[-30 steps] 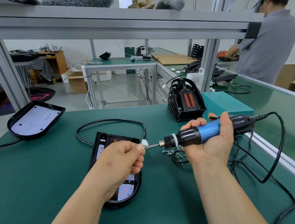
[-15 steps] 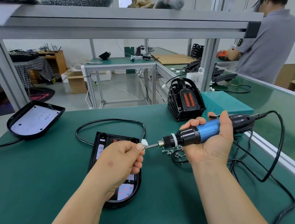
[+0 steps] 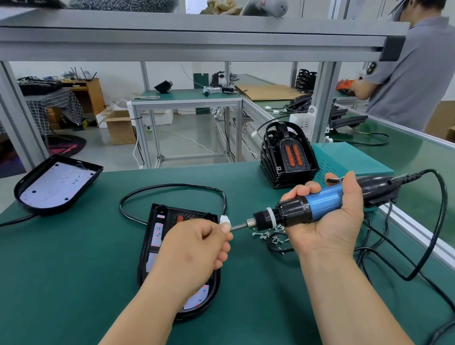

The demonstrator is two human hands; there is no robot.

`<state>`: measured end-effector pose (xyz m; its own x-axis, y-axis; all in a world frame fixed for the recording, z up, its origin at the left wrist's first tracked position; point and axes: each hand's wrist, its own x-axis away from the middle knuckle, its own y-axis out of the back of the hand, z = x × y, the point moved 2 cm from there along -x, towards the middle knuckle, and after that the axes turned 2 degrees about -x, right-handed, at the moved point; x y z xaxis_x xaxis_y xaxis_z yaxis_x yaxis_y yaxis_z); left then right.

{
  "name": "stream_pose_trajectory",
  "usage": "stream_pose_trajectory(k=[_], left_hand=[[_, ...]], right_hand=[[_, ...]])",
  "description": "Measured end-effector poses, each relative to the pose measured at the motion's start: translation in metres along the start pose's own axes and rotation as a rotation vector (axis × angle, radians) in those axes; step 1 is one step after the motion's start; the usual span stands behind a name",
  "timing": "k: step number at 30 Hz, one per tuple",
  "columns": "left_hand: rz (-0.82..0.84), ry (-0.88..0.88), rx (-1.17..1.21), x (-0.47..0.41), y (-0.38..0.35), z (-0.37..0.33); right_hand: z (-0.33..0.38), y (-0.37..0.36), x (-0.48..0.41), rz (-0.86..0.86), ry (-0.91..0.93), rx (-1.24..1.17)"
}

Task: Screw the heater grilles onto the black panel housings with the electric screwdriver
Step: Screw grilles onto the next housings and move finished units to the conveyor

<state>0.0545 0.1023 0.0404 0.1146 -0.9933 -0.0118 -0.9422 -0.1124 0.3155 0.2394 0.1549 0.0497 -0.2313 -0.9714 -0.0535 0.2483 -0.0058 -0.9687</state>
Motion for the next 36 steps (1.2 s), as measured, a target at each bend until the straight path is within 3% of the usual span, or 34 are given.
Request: stream_pose_trajectory(k=[5, 9, 11, 14, 16, 19, 36], left_hand=[[-0.003, -0.108, -0.217, 0.005, 0.009, -0.010], [-0.327, -0.108, -0.302, -0.008, 0.052, -0.010], [-0.399, 0.040, -0.320, -0.014, 0.075, 0.002], [-0.093, 0.327, -0.044, -0.015, 0.074, 0.018], [0.098, 0.371, 0.192, -0.015, 0.061, 0.022], [0.069, 0.356, 0.300, -0.019, 0.052, 0.028], [0.114, 0.296, 0.245, -0.013, 0.031, 0.031]], right_hand=[[-0.001, 0.000, 0.001, -0.041, -0.006, -0.020], [0.001, 0.002, -0.001, -0.076, 0.002, -0.059], [0.001, 0.003, -0.002, -0.082, 0.006, -0.080], [0.002, 0.004, -0.002, -0.080, 0.011, -0.084], [0.001, 0.003, -0.001, -0.077, 0.014, -0.082], [0.000, 0.000, 0.000, -0.076, 0.018, -0.073], [-0.060, -0.052, -0.012, 0.085, 0.057, 0.255]])
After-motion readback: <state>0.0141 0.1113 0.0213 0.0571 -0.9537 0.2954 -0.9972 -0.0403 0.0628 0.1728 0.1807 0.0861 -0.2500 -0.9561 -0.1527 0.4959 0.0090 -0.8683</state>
